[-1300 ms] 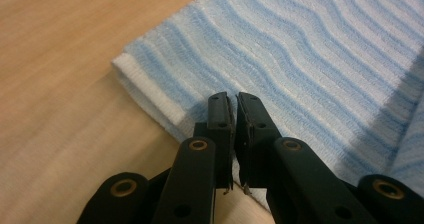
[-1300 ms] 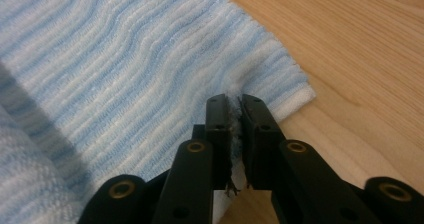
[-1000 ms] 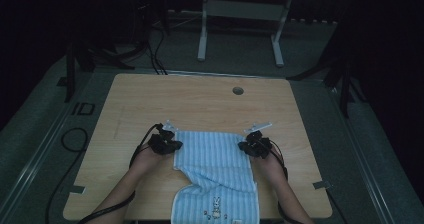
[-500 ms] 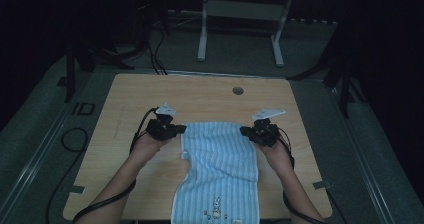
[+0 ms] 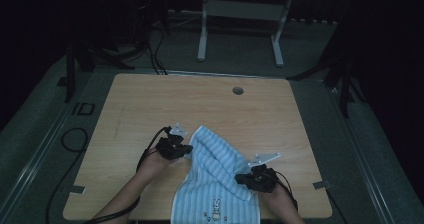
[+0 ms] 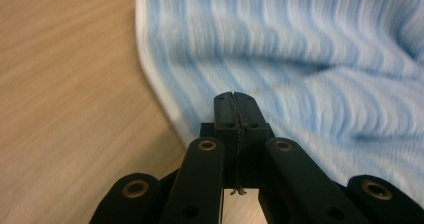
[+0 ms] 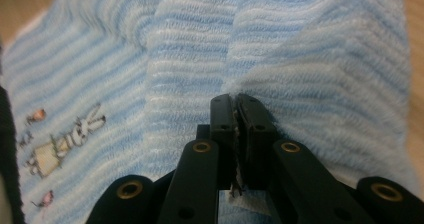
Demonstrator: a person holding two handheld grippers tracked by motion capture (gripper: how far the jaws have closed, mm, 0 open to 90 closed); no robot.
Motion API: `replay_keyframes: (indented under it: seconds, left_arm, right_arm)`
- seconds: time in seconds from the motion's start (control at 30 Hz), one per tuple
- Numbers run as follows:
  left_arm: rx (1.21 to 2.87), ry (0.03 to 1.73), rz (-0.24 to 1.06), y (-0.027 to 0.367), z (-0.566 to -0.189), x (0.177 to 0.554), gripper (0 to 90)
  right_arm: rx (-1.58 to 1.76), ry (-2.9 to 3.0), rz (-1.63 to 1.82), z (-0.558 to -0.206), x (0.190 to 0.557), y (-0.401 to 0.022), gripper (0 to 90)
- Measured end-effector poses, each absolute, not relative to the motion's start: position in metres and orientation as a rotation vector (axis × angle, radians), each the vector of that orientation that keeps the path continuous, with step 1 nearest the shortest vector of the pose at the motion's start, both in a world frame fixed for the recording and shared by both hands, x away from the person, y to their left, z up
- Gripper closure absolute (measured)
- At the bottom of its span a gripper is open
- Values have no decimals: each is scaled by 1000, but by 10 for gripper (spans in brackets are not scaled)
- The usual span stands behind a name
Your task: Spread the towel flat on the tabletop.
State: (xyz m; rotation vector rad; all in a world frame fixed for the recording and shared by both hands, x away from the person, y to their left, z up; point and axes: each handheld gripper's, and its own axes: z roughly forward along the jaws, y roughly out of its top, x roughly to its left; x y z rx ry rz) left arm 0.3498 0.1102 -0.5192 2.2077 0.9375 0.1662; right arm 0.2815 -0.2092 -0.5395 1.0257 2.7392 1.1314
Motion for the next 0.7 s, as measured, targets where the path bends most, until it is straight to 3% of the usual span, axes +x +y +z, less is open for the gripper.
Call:
replay_keyframes:
  seconds: [0.07, 0.27, 0.3, 0.4, 0.47, 0.5, 0.7]
  left_arm:
    - [2194, 924, 166, 105, -516, 353, 898]
    - [2277, 905, 214, 86, -527, 367, 770]
    - [2320, 916, 294, 81, -534, 372, 770]
    - [2304, 963, 337, 83, -538, 379, 598]
    - [2301, 982, 374, 85, -537, 383, 566]
    - [2296, 988, 366, 88, -537, 386, 512]
    - [2331, 993, 263, 97, -541, 401, 486]
  right_arm:
    - [1011, 2750, 1121, -538, 279, -207, 859]
    - [946, 2789, 1088, -536, 274, -199, 841]
    - [945, 2788, 1081, -535, 275, -199, 840]
    - [941, 2783, 1077, -535, 276, -198, 840]
    - [934, 2784, 1067, -535, 275, -197, 840]
    - [934, 2783, 1067, -535, 275, -197, 840]
    - [929, 2791, 1056, -534, 276, -197, 841]
